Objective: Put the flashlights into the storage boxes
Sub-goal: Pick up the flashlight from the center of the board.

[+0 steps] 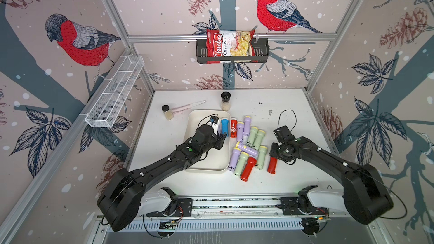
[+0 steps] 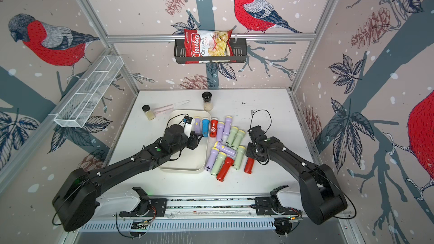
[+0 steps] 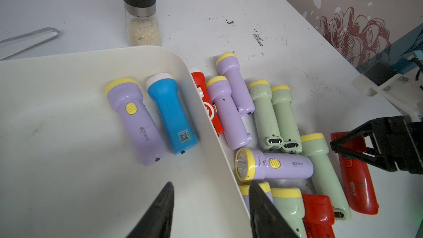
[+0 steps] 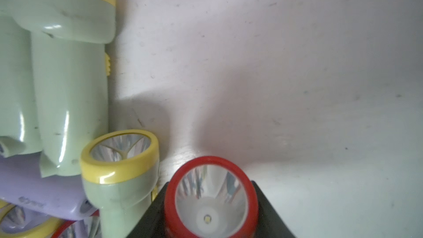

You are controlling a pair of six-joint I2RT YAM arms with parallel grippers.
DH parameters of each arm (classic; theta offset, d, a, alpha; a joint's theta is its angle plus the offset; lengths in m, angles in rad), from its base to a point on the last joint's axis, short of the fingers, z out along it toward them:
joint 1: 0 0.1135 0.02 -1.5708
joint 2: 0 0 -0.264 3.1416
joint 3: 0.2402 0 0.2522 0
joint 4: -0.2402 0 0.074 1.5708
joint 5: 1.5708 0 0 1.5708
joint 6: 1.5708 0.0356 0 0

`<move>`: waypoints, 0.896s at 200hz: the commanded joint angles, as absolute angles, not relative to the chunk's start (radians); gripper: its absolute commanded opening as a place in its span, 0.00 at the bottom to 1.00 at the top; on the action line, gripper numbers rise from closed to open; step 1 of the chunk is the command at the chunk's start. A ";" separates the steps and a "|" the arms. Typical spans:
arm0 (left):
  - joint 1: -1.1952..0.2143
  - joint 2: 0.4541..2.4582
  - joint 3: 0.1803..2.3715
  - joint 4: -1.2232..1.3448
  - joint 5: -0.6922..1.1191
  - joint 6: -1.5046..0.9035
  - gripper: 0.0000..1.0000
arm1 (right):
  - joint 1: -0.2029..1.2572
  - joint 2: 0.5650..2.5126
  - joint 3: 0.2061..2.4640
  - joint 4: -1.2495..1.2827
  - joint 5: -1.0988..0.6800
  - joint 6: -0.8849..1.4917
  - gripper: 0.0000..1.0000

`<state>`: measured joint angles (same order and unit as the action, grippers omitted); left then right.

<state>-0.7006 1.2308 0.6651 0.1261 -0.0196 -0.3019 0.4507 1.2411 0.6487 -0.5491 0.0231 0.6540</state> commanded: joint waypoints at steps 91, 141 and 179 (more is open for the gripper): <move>-0.701 1.244 0.666 0.265 0.117 -0.362 0.52 | 0.512 0.862 0.551 -0.278 0.012 0.637 0.40; -0.701 1.243 0.661 0.294 0.159 -0.367 0.52 | 0.629 0.774 0.517 -0.155 0.063 0.635 0.40; -0.702 1.250 0.655 0.331 0.250 -0.361 0.52 | 0.737 0.813 0.530 -0.086 0.102 0.611 0.40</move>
<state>-0.7013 1.2442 0.6586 0.2577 0.1631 -0.3664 0.6891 0.7929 0.5182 -0.1860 0.0586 0.6373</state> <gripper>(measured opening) 0.522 0.488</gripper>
